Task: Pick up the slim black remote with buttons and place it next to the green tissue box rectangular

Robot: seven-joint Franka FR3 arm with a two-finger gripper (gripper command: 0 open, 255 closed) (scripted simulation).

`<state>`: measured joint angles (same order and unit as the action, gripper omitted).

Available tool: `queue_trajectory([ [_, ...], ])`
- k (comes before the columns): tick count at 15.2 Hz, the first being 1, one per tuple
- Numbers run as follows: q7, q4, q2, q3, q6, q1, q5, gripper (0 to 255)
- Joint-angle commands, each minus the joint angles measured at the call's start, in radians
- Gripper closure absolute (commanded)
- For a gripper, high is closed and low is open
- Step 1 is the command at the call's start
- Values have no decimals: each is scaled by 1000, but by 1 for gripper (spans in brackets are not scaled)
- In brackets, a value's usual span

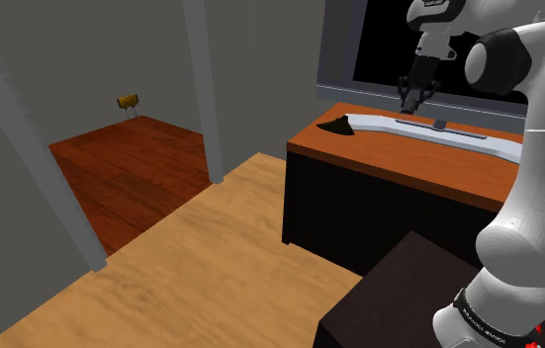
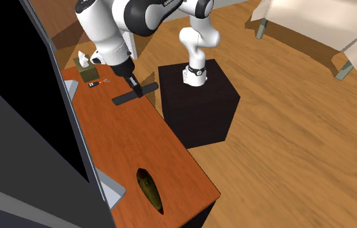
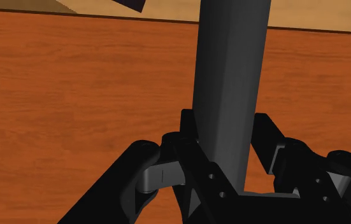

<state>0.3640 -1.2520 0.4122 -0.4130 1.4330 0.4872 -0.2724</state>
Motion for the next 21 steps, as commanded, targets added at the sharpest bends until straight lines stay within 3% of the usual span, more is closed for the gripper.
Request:
queue_trajectory([
  [1,1,34,7,0,-27,7,-3,255],
  [10,-155,-234,-183,-70,42,57,87,255],
  [21,-366,-374,-294,-167,66,166,175,255],
])
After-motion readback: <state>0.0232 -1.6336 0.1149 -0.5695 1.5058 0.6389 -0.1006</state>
